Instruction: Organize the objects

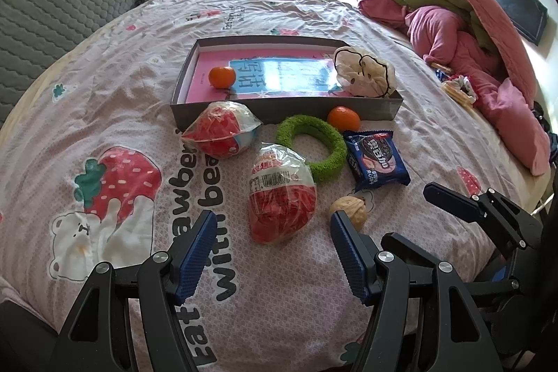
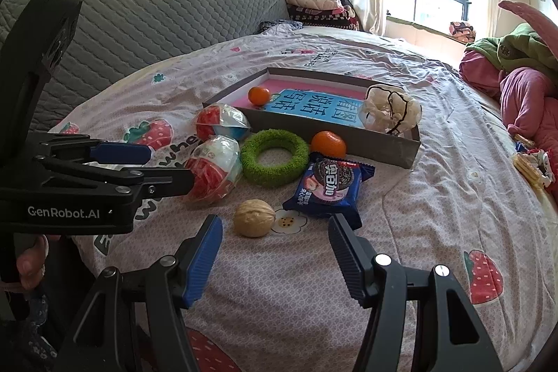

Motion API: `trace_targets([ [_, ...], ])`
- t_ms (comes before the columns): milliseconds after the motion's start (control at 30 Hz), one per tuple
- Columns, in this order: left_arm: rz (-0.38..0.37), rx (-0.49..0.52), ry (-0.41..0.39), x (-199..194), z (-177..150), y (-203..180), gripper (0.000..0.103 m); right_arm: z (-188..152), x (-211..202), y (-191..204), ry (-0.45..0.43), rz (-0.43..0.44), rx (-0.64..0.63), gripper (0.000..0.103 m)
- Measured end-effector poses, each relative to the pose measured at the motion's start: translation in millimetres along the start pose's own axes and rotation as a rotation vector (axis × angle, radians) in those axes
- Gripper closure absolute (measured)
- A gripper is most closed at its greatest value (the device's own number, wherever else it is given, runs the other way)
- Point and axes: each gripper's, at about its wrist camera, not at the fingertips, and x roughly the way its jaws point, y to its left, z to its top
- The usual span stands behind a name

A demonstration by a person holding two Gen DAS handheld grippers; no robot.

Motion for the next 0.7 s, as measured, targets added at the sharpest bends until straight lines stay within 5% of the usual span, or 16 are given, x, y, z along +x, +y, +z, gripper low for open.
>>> trace_targets([
  [700,-0.018,-0.019,0.018,10.6,0.2,0.5,0.034,-4.0,13.6,3.8,0.042,0.024,0.011,0.040],
])
